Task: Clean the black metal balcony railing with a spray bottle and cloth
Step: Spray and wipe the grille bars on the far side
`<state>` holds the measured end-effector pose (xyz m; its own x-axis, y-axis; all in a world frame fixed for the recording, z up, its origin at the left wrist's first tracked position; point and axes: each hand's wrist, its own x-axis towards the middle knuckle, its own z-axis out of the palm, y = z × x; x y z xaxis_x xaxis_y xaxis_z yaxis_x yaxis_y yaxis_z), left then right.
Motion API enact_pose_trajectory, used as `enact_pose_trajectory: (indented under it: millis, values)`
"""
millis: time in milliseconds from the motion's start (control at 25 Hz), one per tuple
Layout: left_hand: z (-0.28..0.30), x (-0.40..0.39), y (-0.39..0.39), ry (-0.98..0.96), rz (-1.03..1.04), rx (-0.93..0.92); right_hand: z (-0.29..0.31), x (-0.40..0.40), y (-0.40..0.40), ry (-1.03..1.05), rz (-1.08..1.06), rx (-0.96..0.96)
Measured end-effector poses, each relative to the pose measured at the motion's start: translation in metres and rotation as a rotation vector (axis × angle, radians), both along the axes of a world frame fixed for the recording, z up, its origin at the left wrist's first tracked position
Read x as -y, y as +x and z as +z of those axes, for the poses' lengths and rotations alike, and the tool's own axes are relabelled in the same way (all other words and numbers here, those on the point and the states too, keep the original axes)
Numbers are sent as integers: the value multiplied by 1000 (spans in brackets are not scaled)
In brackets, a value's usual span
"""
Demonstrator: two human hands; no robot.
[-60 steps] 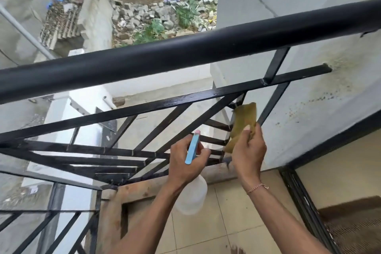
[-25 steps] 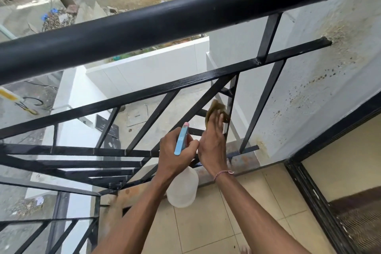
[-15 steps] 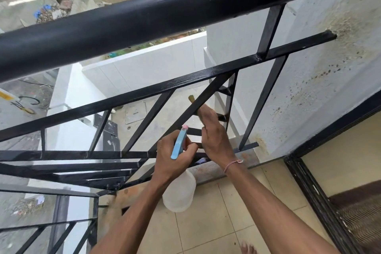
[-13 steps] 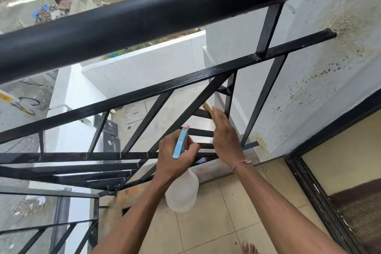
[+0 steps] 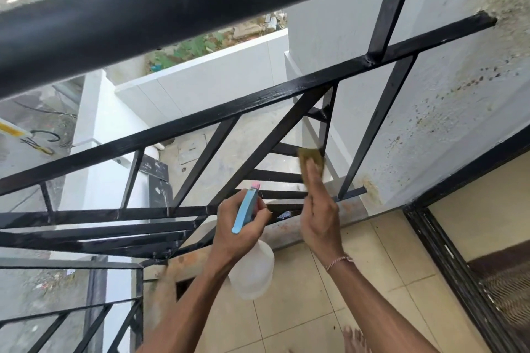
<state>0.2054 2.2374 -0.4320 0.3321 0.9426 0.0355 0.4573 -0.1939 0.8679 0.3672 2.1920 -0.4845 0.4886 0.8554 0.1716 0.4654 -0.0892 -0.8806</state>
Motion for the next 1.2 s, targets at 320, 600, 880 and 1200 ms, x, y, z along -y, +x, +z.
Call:
enact_pose_trajectory:
  millis: [320,600,880,1200]
  values:
    - [-14,0,-14,-14,39,-33,-30,-51,-40,-430,-64,-184]
    - [-21,-5,-42,17,98,-36,-6,-55,-63,-155,269,-48]
    - [-34,0,-42,19,72,-42,-44,-43,-28,21,403,247]
    - [-44,-2,-32,0,58,-22,-71,-54,-5,-433,-24,44]
